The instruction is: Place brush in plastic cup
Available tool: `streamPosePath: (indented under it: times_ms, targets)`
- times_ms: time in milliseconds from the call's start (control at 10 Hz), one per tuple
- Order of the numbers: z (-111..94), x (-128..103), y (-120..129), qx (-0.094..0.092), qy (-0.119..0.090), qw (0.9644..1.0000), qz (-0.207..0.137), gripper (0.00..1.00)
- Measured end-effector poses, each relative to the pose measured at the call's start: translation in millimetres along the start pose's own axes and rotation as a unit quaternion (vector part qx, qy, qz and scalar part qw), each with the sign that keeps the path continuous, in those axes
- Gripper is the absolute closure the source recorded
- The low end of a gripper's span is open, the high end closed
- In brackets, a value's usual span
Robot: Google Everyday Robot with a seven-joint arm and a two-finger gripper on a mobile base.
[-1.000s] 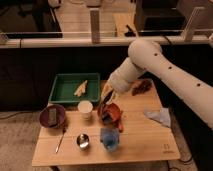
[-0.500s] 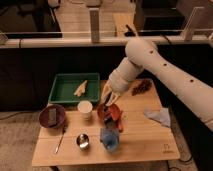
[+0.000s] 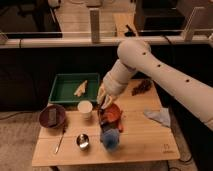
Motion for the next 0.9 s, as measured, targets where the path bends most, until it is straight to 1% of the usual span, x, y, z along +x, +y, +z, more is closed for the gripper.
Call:
streamPosePath:
  times_ms: [200, 400, 500, 900]
  targets:
    - [1, -17, -6, -0.004, 0.009, 0.9999, 0.005, 1.0]
    - [-1, -27, -5, -0.002, 0.014, 0.9998, 0.013, 1.0]
    - [-1, -31, -3, 0.0, 0.014, 0.9998, 0.016, 1.0]
    - [-4, -51, 16, 0.019, 0.005, 0.9995, 0.025, 1.0]
